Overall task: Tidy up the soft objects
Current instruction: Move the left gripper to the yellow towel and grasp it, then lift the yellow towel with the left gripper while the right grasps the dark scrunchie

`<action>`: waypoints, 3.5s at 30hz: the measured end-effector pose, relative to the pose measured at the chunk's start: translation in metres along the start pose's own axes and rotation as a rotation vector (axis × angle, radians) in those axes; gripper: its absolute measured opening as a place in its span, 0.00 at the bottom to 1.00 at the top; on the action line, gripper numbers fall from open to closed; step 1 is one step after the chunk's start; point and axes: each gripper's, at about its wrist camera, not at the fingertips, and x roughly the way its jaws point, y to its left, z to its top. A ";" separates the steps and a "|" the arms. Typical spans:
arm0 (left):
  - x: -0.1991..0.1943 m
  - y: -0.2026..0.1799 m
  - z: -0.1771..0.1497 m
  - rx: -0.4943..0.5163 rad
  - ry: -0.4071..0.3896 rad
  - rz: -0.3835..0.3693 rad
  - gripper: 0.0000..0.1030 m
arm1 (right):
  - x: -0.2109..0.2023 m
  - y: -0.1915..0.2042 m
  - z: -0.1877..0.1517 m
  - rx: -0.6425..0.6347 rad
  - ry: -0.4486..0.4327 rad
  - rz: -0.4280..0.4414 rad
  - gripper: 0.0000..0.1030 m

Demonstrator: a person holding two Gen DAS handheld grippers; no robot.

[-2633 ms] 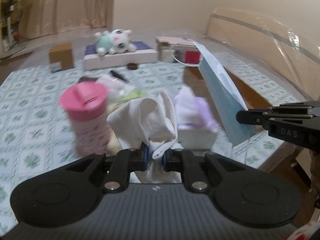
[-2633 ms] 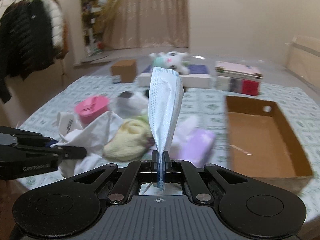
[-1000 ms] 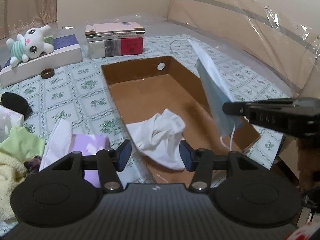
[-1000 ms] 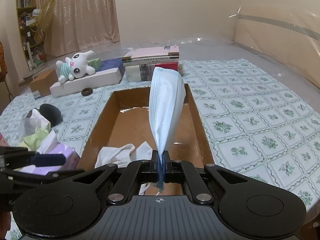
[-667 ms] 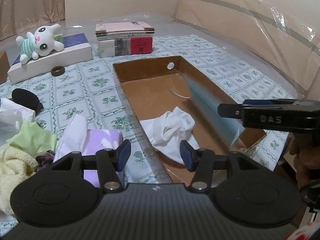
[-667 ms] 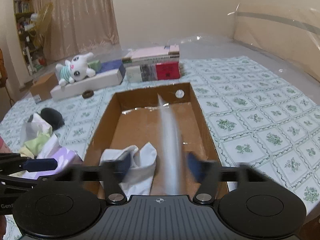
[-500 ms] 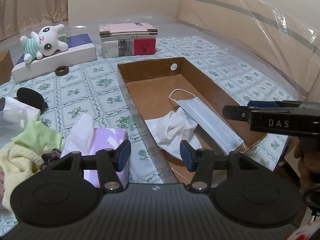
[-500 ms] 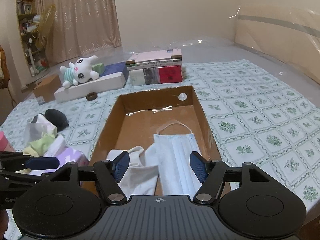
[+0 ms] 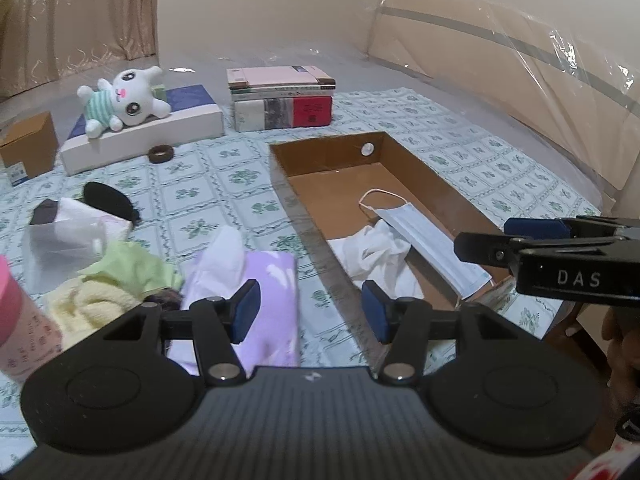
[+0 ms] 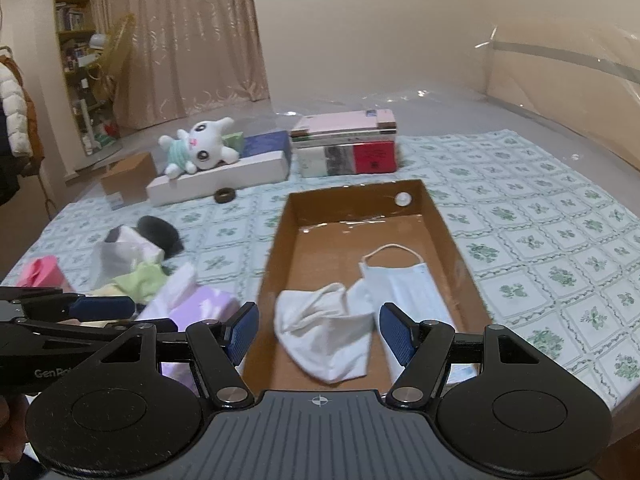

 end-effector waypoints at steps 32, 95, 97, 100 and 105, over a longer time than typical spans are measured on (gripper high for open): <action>-0.068 0.125 -0.103 -0.018 -0.039 0.186 0.55 | 0.000 0.128 -0.052 -0.045 0.068 0.116 0.65; -0.091 0.207 -0.169 -0.195 0.005 0.141 0.18 | 0.173 0.275 -0.093 -1.125 0.228 0.092 0.65; -0.089 0.209 -0.170 -0.194 -0.002 0.132 0.19 | 0.185 0.276 -0.096 -1.170 0.266 0.077 0.63; -0.087 0.211 -0.171 -0.182 -0.010 0.118 0.21 | 0.200 0.276 -0.097 -1.189 0.311 0.056 0.42; -0.083 0.213 -0.170 -0.166 -0.008 0.106 0.35 | 0.200 0.279 -0.095 -1.171 0.314 0.034 0.17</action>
